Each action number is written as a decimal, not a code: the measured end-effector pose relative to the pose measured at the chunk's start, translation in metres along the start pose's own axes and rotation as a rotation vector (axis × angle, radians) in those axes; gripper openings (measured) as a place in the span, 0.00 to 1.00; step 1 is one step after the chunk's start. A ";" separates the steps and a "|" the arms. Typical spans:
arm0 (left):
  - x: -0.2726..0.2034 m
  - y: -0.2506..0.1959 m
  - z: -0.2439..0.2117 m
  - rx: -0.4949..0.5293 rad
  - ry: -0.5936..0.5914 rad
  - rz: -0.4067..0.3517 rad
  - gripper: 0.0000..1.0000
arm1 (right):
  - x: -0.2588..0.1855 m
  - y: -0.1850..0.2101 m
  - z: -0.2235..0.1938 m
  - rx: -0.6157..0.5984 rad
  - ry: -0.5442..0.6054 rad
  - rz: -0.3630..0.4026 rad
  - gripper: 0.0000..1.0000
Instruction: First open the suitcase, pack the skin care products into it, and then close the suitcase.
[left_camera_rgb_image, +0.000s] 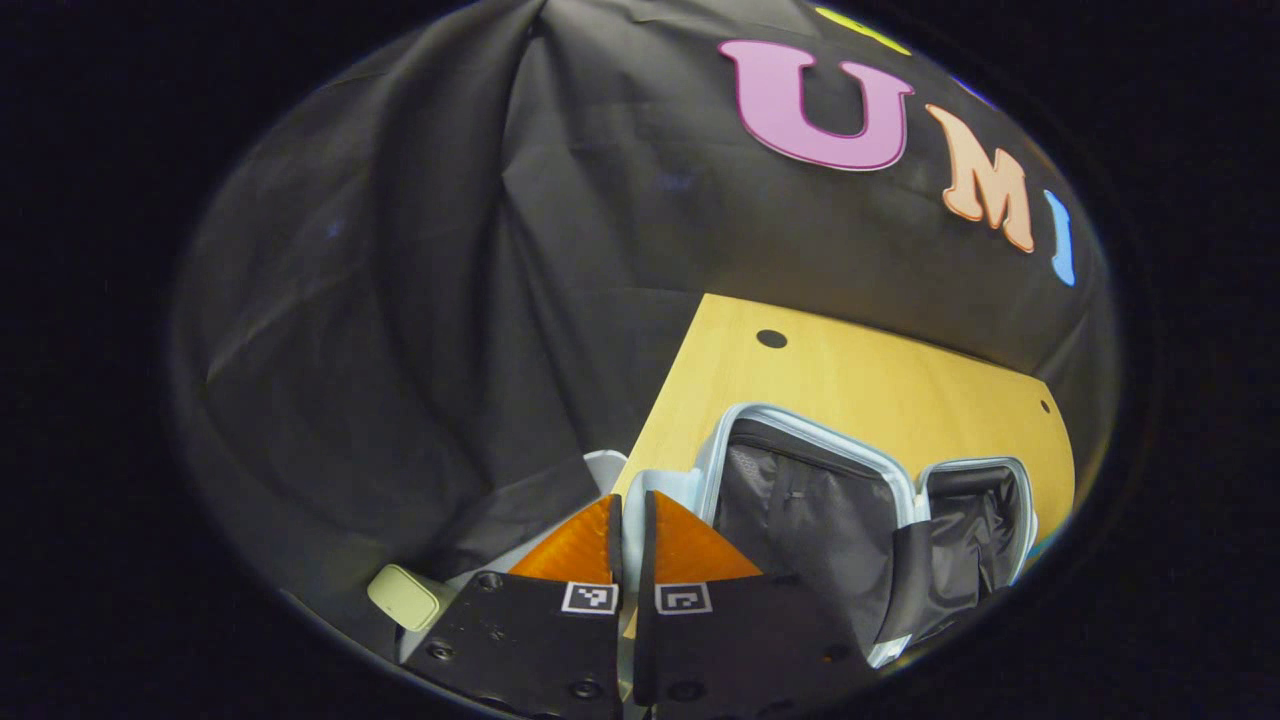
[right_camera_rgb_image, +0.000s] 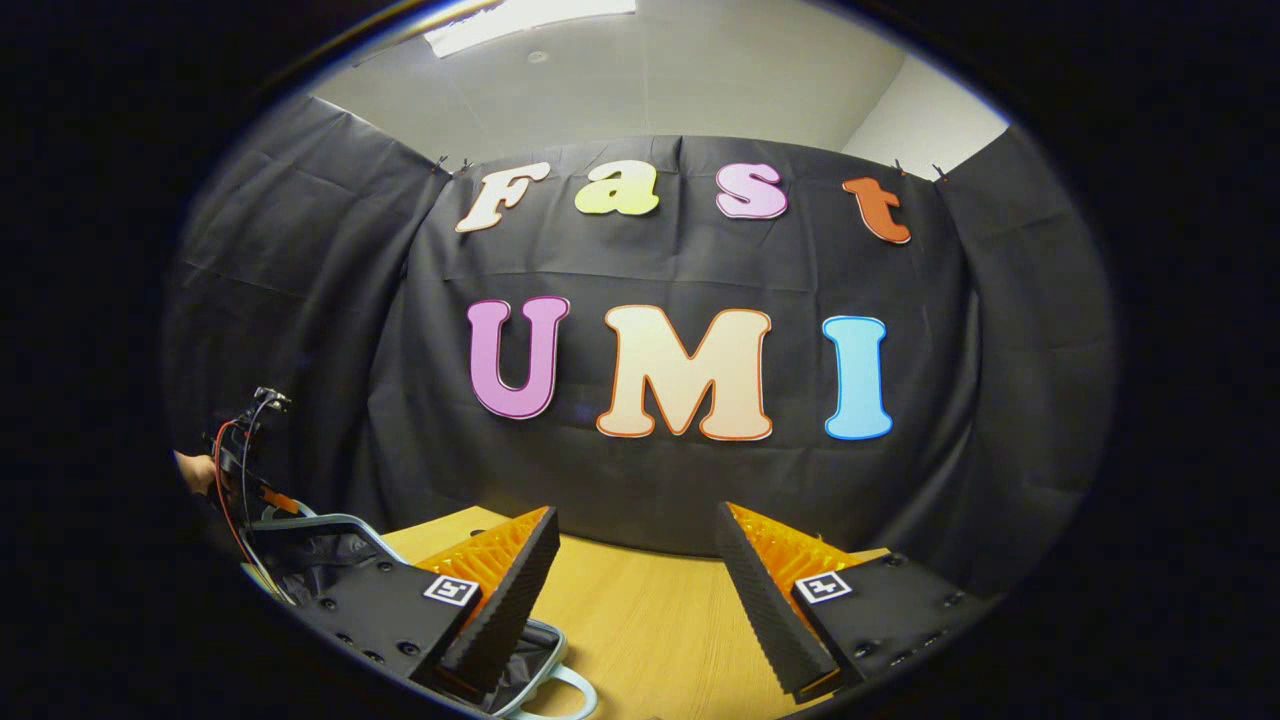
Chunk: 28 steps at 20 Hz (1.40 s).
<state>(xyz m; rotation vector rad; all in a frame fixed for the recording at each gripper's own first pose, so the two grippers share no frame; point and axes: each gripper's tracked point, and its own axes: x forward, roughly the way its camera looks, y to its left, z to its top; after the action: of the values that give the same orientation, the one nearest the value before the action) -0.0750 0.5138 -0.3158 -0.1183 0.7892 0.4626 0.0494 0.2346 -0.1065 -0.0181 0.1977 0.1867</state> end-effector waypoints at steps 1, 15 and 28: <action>0.004 0.003 -0.004 -0.015 0.010 0.016 0.00 | 0.000 -0.004 -0.002 -0.004 0.007 -0.011 1.00; -0.091 -0.055 0.070 -0.056 -0.360 0.113 0.96 | -0.006 -0.071 0.028 -0.027 -0.060 -0.070 0.99; -0.240 -0.384 0.074 0.007 -0.591 -0.312 0.95 | -0.090 -0.190 0.035 0.101 -0.126 -0.126 0.98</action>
<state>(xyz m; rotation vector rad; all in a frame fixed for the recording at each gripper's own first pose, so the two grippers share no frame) -0.0028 0.1050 -0.1205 -0.0892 0.1849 0.1786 0.0052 0.0332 -0.0542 0.0814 0.0795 0.0522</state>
